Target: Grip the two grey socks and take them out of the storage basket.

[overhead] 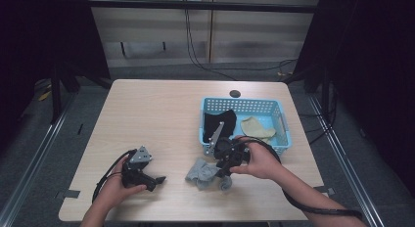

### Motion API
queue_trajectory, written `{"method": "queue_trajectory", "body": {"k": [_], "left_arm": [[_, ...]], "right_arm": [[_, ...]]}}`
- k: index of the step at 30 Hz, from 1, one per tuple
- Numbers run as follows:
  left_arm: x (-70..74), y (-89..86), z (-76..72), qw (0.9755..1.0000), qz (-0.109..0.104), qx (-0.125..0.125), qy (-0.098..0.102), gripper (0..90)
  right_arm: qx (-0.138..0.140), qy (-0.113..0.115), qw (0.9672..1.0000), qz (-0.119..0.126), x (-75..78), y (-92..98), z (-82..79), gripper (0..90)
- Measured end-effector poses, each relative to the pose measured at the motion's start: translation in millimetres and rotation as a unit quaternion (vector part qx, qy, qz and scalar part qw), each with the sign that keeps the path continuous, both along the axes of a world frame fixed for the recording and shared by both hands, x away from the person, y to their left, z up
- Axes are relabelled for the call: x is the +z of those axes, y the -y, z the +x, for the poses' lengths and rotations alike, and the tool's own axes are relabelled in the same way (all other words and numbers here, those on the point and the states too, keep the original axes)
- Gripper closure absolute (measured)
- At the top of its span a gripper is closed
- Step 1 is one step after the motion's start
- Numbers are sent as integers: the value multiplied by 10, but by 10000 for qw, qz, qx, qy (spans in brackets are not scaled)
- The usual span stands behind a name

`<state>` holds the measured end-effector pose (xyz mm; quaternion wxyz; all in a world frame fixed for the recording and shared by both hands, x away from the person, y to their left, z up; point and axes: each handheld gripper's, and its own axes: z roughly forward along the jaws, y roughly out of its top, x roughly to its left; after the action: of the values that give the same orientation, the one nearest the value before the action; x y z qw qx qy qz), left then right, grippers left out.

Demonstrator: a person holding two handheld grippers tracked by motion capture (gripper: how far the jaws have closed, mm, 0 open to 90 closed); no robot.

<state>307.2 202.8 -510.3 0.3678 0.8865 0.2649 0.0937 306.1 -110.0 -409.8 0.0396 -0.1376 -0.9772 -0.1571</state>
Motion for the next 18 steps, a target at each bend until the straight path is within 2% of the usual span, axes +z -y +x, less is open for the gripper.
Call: {"method": "queue_trajectory", "body": {"k": [3,5,6,9,10,18], "left_arm": [[0,0,1,10000,0,-8,4,0],[4,-5,2,10000,46,-28,3,0],[5,-6,2,10000,53,-35,2,0],[4,-6,3,10000,52,-37,2,0],[4,-6,3,10000,51,-36,1,0],[5,-7,3,10000,52,-33,2,0]], "right_arm": [[-97,-89,9999,75,-10,31,-24,499],[-159,-166,9997,78,-7,48,-30,468],[-297,-191,9993,142,-7,89,-47,385],[-306,-166,9992,221,-9,140,-45,357],[-404,-118,9990,176,-7,181,-67,303],[-527,-105,9982,252,-52,375,-101,216]]}}
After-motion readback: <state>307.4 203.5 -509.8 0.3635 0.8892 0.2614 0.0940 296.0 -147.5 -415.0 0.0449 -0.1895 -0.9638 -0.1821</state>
